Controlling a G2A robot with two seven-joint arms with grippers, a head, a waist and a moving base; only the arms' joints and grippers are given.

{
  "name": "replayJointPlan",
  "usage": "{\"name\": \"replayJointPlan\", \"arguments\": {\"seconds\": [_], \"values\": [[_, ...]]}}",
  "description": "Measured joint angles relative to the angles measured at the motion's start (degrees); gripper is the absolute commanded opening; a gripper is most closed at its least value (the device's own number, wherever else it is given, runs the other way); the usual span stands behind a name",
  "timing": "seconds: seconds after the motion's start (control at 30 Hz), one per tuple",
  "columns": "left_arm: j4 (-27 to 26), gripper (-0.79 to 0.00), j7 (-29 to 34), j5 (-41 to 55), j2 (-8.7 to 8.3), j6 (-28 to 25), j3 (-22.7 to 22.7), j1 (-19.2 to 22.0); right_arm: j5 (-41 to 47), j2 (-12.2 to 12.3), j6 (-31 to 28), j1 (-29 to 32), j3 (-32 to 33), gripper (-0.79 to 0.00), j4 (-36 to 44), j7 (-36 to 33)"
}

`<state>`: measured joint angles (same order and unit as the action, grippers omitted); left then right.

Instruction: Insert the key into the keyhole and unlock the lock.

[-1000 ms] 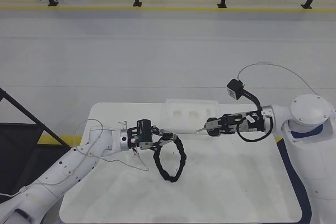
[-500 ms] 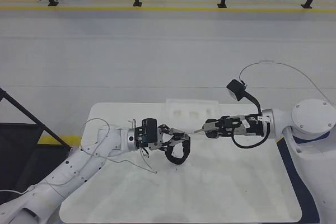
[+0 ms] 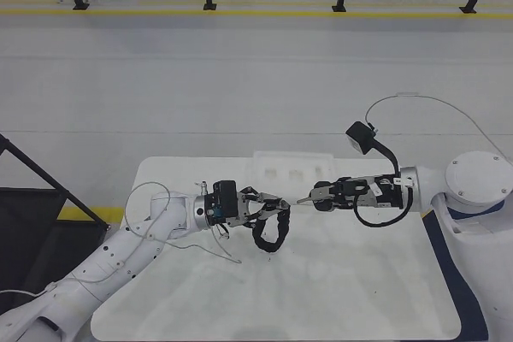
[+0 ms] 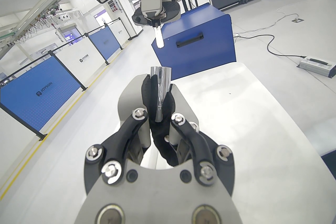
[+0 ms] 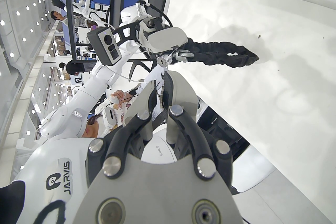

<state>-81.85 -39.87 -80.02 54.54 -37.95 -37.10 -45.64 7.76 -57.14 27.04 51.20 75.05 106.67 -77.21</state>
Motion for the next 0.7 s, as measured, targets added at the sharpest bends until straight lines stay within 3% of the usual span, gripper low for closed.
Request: {"name": "replayJointPlan", "arguments": {"seconds": [0.27,0.7], "values": [[0.0,-0.785,0.4,5.0,0.52,-0.6,-0.9,-2.6,-3.8,0.6,-0.7,0.7,-2.0,-0.785,6.1,1.2],[7.2,-0.785,-6.6,2.0,5.51,-2.1,4.0,1.1,-14.5,3.0,4.0,1.2,-3.9,-0.785,16.7,4.0]]}}
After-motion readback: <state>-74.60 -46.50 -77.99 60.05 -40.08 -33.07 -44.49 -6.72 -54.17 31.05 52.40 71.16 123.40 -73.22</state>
